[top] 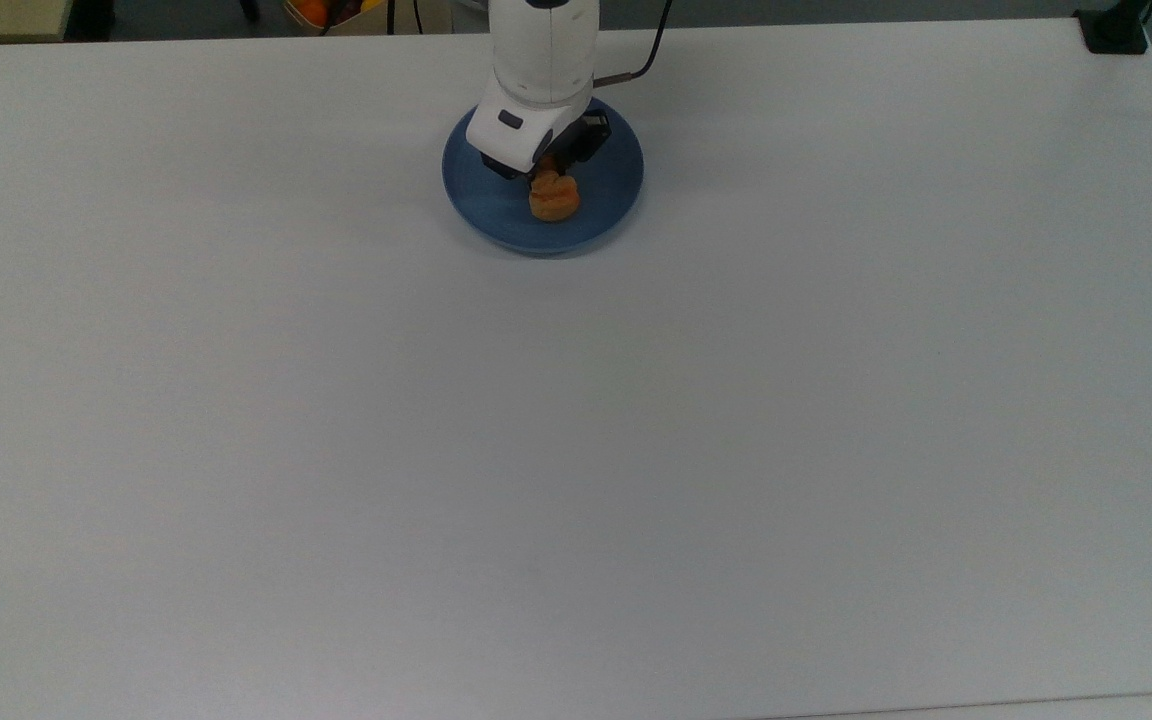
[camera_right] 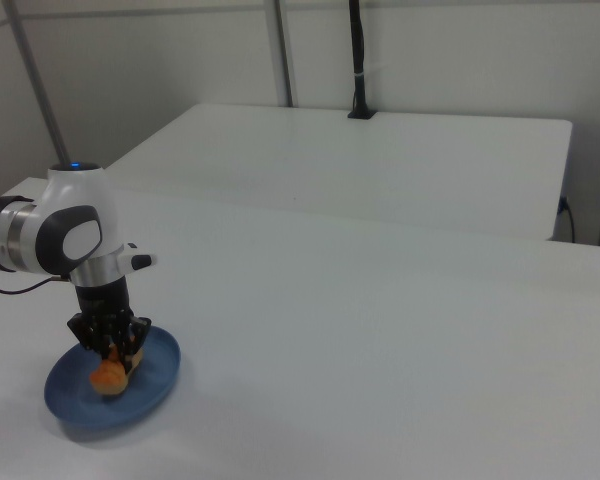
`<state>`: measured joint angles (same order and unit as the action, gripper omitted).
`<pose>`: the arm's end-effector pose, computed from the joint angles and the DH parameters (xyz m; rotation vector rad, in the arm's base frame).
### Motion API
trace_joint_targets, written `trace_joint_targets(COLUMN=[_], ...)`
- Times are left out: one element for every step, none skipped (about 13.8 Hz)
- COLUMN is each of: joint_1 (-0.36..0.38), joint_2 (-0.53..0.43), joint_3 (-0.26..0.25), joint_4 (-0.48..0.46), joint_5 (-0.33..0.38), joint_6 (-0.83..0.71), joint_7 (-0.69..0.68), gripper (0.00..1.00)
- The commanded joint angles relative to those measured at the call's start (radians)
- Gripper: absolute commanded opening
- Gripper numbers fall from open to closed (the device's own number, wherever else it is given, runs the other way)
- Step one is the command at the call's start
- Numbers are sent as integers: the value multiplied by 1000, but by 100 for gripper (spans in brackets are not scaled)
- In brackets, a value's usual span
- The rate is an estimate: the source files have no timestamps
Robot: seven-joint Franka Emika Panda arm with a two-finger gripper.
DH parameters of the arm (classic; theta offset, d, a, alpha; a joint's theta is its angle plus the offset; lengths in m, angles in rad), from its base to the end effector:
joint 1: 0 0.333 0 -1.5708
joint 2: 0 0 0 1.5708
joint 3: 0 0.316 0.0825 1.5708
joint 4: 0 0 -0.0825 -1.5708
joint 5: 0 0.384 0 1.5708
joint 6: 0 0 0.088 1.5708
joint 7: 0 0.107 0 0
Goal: Put the bread on the table
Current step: 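Close the gripper on the orange bread roll and lift it, then carry the held bread roll off the plate across the table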
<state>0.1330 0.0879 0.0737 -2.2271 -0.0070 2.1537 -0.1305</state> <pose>0.5070 0.1060 0.3215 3.0807 0.5316 -0.2522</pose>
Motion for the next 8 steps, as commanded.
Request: trace_joint_targets(joint_1=[-18,-18,-19,-23,-23,-23,-21,-18], joint_2=[-80,-92,-103,-112,-119,-128,-137,-140], joint_3=[0,0,-2,0,0,0,0,0], joint_4=[20,44,66,82,98,118,139,162], joint_5=[-16,-14,-14,-13,-8,-5,-1,1], joint_6=[-109,-151,-187,-211,-236,-262,-288,-320], joint_7=[18,18,17,15,17,15,17,18], gripper=[29,29,29,29,29,29,29,29])
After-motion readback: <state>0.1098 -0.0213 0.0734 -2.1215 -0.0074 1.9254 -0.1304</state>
